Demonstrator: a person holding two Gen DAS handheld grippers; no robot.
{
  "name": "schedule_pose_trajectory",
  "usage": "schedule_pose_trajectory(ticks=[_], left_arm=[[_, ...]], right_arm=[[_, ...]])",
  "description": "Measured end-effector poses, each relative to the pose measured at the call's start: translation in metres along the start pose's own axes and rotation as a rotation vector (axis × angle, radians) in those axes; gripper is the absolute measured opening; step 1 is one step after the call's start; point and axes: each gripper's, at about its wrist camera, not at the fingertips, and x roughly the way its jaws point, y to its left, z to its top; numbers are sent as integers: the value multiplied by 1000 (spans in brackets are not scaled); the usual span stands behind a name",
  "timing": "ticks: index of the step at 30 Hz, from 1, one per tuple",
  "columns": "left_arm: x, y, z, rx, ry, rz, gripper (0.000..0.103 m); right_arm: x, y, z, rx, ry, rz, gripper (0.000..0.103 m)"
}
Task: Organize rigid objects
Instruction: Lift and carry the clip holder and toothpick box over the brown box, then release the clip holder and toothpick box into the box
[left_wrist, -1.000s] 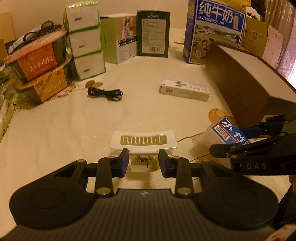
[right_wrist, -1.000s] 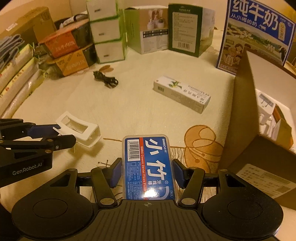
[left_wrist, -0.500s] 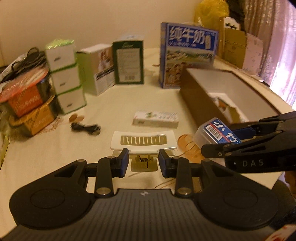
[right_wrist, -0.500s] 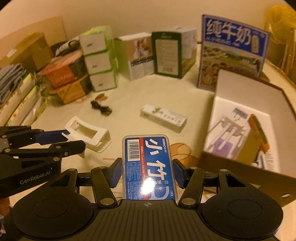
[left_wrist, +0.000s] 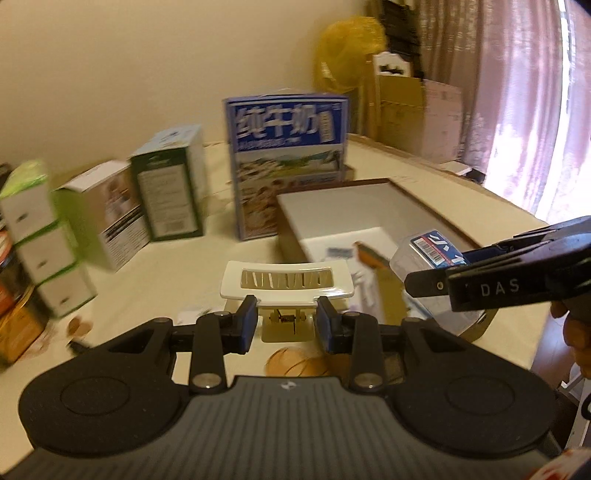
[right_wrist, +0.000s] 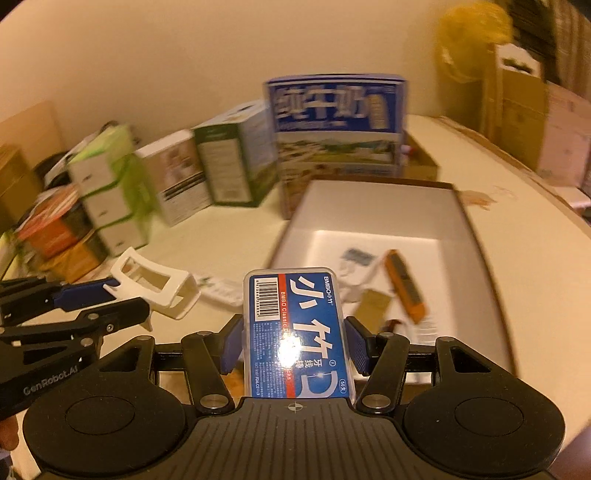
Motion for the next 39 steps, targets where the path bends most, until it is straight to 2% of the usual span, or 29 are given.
schedule_pose_trajectory(ticks=[9, 18, 29, 39], left_arm=[[61, -41, 35, 64, 6, -78, 29], [138, -56, 61, 115, 39, -89, 29], [228, -61, 98, 183, 76, -59, 29], [277, -57, 104, 214, 116, -39, 30]], right_arm=[[22, -65, 23, 48, 6, -69, 54], [77, -107, 47, 38, 70, -93, 54], [144, -135, 91, 14, 99, -124, 54], [184, -140, 106, -42, 117, -169, 54]])
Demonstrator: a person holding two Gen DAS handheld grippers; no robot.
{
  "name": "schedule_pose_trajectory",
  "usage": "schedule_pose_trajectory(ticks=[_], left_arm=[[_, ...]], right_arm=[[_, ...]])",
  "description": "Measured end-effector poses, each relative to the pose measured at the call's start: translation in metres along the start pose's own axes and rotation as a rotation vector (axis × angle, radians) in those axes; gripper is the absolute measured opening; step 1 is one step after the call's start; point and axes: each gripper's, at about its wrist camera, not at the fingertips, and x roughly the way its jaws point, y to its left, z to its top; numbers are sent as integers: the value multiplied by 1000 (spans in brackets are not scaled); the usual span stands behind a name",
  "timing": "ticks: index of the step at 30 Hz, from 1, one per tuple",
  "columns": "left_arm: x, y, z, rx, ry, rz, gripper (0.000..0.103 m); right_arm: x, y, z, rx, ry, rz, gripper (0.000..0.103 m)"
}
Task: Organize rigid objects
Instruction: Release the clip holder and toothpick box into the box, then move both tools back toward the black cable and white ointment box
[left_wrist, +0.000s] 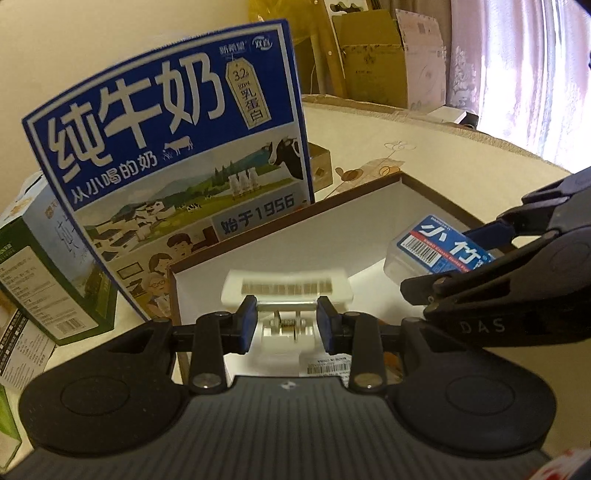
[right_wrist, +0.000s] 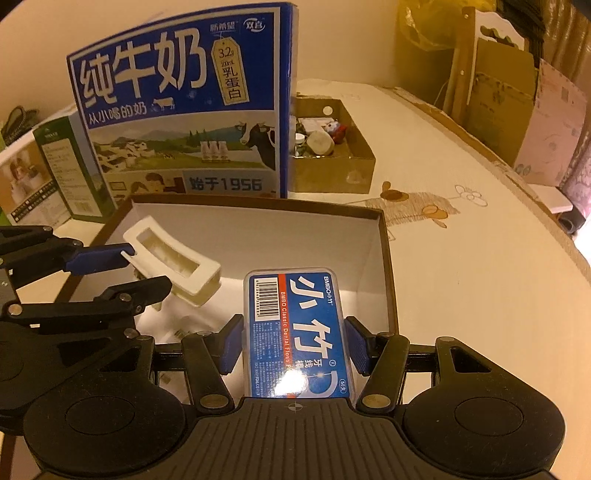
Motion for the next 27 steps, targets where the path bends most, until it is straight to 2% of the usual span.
schedule_pose_trajectory(ticks=[4, 6, 9, 13, 15, 21, 27], left_arm=[[7, 2, 1, 5, 14, 2, 35], [7, 3, 1, 1, 14, 8, 41], [4, 6, 1, -11, 10, 1, 42], [-5, 10, -1, -27, 5, 3, 44], [-11, 12, -2, -32, 6, 2, 45], [-44, 19, -11, -77, -9, -19, 52], [-88, 25, -30, -123, -4, -28, 52]], right_arm=[[5, -1, 3, 5, -5, -10, 54], [5, -2, 5, 18, -21, -16, 54], [4, -3, 6, 18, -35, -13, 55], [-5, -3, 5, 29, -70, -11, 69], [-11, -4, 3, 42, -79, -2, 72], [-43, 2, -9, 77, -88, 37, 74], [-80, 21, -28, 115, -89, 72, 76]])
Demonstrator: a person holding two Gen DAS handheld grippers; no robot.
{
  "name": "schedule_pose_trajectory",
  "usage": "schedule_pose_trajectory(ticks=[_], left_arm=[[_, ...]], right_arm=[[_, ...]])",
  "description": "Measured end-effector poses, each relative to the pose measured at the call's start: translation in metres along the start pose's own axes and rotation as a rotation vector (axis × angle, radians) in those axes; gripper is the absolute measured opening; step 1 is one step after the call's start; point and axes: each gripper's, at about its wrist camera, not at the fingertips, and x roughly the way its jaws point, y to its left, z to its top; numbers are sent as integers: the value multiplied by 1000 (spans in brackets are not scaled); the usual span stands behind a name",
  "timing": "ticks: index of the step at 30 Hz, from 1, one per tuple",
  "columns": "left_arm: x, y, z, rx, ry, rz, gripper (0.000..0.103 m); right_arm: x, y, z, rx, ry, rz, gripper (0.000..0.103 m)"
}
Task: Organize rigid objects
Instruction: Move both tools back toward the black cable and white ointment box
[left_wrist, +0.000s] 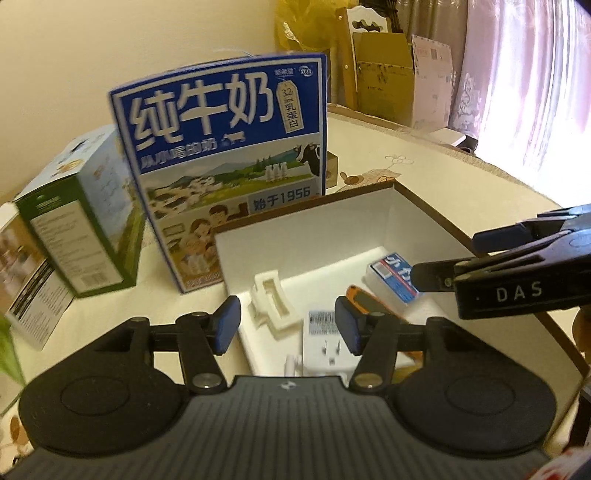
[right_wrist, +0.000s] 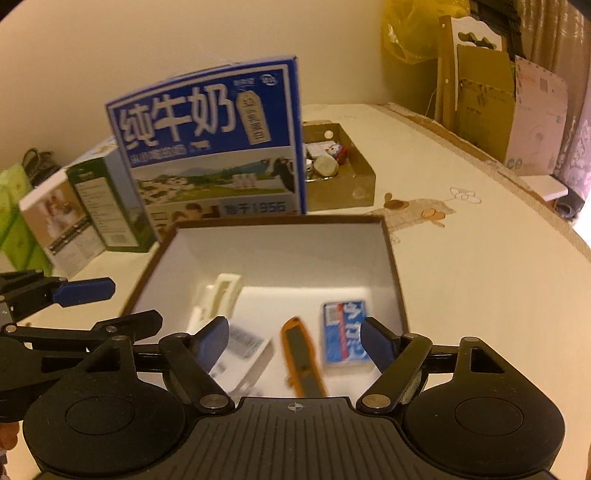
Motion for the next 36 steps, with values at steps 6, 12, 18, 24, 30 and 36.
schedule_pose_trajectory(ticks=[6, 12, 18, 24, 30, 36], left_arm=[[-53, 12, -22, -50, -12, 0, 53], [-109, 27, -49, -90, -15, 39, 54], [-157, 39, -79, -125, -8, 86, 54], [-201, 52, -104, -173, -12, 135, 54], [-238, 60, -128, -217, -19, 182, 54], [-266, 63, -154, -265, -10, 210, 54]], right_arm=[[-36, 30, -22, 17, -2, 27, 76], [-67, 65, -44, 12, -5, 84, 76], [-93, 103, -68, -22, 2, 139, 76], [-113, 132, -87, -62, 11, 185, 77], [-126, 156, -106, -99, 29, 227, 77], [-134, 175, -123, -130, 50, 262, 77]])
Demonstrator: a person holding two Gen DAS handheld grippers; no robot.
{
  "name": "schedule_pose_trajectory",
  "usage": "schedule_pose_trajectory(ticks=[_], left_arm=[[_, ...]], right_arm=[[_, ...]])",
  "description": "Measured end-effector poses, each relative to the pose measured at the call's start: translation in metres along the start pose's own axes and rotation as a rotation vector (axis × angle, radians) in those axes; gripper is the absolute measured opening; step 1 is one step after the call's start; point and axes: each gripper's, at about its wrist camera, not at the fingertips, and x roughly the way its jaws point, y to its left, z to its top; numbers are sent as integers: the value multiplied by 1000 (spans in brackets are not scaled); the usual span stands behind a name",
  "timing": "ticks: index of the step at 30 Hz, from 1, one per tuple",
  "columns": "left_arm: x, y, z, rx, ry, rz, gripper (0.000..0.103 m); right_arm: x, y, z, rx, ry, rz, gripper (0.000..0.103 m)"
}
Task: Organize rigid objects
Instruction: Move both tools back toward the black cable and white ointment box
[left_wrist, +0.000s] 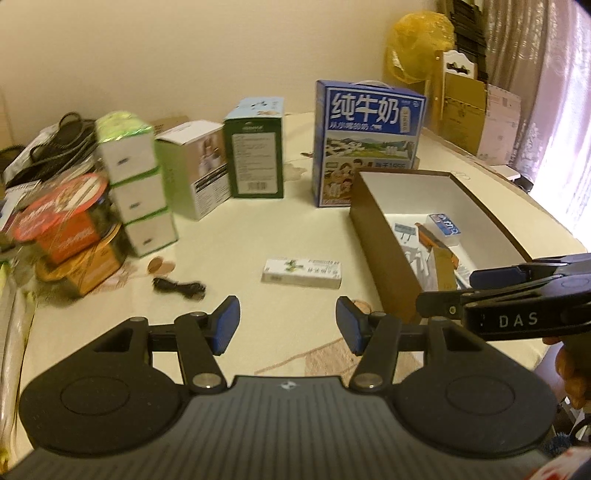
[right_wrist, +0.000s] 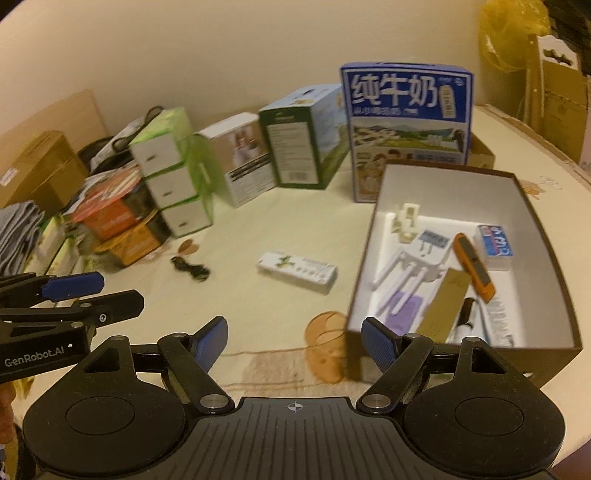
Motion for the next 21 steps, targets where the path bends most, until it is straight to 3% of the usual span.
schedule_pose_trajectory(ticks=[21], left_arm=[[-39, 27, -56, -98, 31, 69, 54]], right_arm=[[11, 49, -44, -90, 87, 89, 77]])
